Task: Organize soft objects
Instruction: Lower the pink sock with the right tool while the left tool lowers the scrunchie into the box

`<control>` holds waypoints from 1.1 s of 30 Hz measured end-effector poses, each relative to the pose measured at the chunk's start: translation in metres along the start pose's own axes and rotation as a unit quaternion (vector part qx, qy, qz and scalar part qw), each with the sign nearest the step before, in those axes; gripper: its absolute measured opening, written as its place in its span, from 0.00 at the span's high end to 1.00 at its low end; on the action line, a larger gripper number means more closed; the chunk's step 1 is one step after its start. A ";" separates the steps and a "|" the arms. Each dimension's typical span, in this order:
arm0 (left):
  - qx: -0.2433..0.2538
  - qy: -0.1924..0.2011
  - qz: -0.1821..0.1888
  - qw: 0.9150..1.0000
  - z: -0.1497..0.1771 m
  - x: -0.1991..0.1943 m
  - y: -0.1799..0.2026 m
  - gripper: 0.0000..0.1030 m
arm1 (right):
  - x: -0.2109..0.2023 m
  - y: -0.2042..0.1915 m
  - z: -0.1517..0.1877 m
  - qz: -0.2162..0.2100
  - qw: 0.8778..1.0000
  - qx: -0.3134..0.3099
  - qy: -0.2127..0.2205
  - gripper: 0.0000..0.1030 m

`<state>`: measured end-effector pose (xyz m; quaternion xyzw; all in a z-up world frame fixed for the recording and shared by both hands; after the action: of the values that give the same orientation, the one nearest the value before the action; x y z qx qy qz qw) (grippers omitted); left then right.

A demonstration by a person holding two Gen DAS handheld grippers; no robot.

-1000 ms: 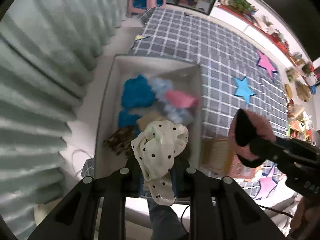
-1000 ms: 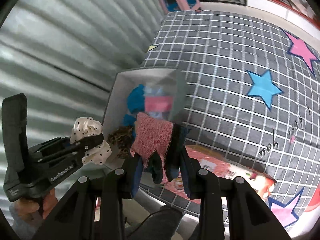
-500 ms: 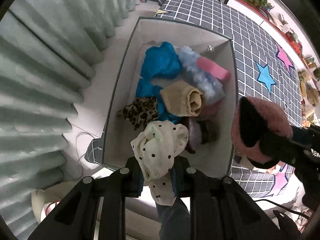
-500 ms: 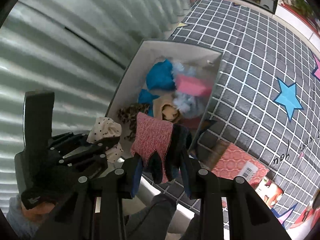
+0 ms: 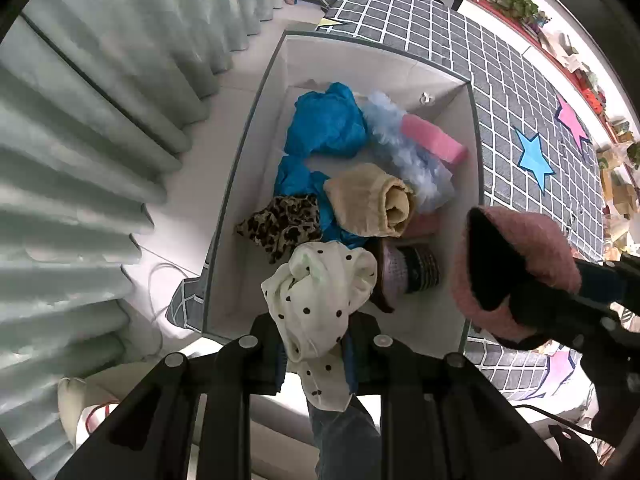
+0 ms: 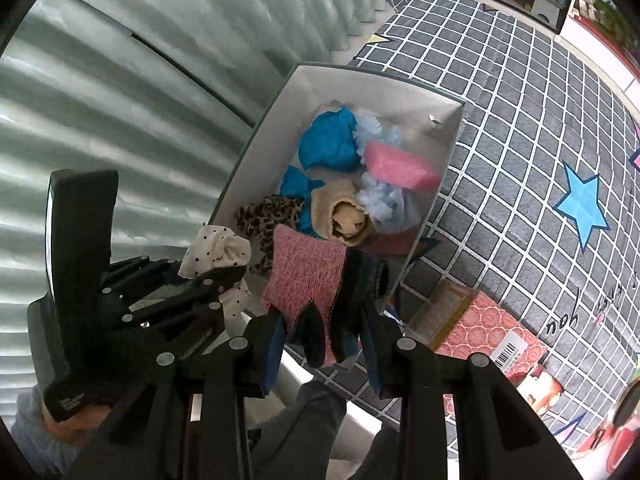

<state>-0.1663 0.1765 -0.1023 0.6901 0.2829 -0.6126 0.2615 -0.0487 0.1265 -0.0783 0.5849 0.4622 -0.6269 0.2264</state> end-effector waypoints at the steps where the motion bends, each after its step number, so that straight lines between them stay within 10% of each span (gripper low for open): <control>1: 0.000 0.000 0.000 1.000 -0.001 0.000 0.000 0.77 | 0.000 -0.001 0.000 0.000 1.000 -0.001 0.000 0.65; 28: 0.006 0.014 -0.008 1.000 -0.033 0.010 0.003 0.75 | 0.019 0.007 -0.025 0.013 1.000 0.019 -0.004 0.65; 33: -0.005 0.038 -0.012 0.999 -0.031 0.004 -0.001 0.55 | 0.022 0.009 -0.027 0.013 1.000 0.023 -0.005 0.65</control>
<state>-0.1444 0.1996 -0.1030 0.7079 0.3039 -0.5877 0.2469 -0.0317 0.1511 -0.0990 0.5923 0.4392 -0.6374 0.2236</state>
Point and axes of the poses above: each gripper's, at about its wrist camera, not at the fingertips, and x roughly the way its jaws point, y to its right, z to its underside, the point moved 3 cm from there along x, roughly the way its jaws point, and after that the axes turned 2 degrees about x, right-handed, at the moved point
